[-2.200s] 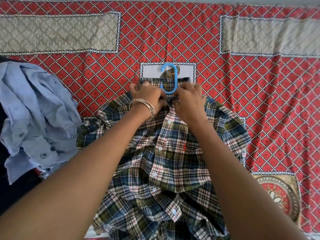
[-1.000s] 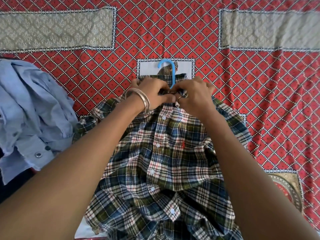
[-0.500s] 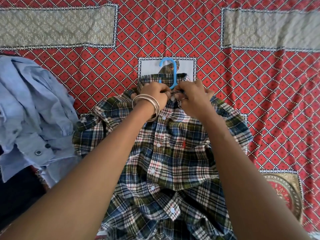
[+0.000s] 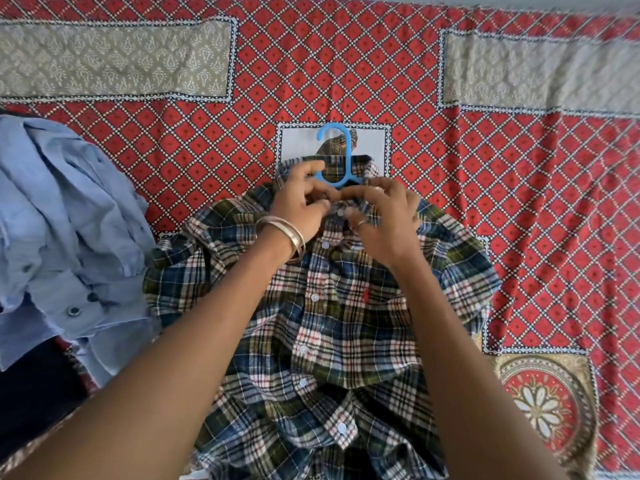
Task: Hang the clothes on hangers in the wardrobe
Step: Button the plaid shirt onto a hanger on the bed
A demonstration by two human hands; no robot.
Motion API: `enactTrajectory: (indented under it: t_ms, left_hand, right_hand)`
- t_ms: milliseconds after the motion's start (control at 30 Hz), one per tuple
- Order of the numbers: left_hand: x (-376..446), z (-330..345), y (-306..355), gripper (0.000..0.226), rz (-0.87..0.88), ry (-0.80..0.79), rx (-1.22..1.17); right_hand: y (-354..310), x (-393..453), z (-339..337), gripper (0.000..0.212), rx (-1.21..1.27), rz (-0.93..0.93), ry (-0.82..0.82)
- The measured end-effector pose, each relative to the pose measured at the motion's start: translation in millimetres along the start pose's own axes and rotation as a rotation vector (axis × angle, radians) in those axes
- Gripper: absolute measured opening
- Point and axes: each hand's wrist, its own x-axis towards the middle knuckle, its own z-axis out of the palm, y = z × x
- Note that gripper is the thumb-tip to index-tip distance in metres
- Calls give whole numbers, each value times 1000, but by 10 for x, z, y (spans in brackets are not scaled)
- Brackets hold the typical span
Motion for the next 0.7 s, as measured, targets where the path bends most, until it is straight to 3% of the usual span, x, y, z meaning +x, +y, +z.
enactTrajectory:
  t_ms: [100,133,200,267,333,400,500,700]
  left_hand:
    - [40,-212,-136,55,108,354,173]
    - [67,-355,-184,60,79,403,312]
    - [64,-655,-354,71,-124,283,672]
    - [18,-847,-549,86,-325,79,867]
    - [-14,-1057,-696,97,-344,-3,950]
    - [-47,-1189,-772,92,-261,6,938]
    - [-112,-1366,-855,75,-176,29,740]
    - [-248,-1424,-951,48,-205,53,489]
  right_hand:
    - [-108,181,-167,46,70,30,13]
    - [-184,303,-200,48,37,15,38]
    - [-326,528,-193,46,42,-4,21]
    - [-345,709,-141,43,-12,27,-117]
    - [-362,836,-10,46,-265,65,-230]
    - [-364,890,79,54,-461,88,-203]
    - [-361,934,151,58,-418,206,-101]
    - [-304,951,161,30,-193,331,-77]
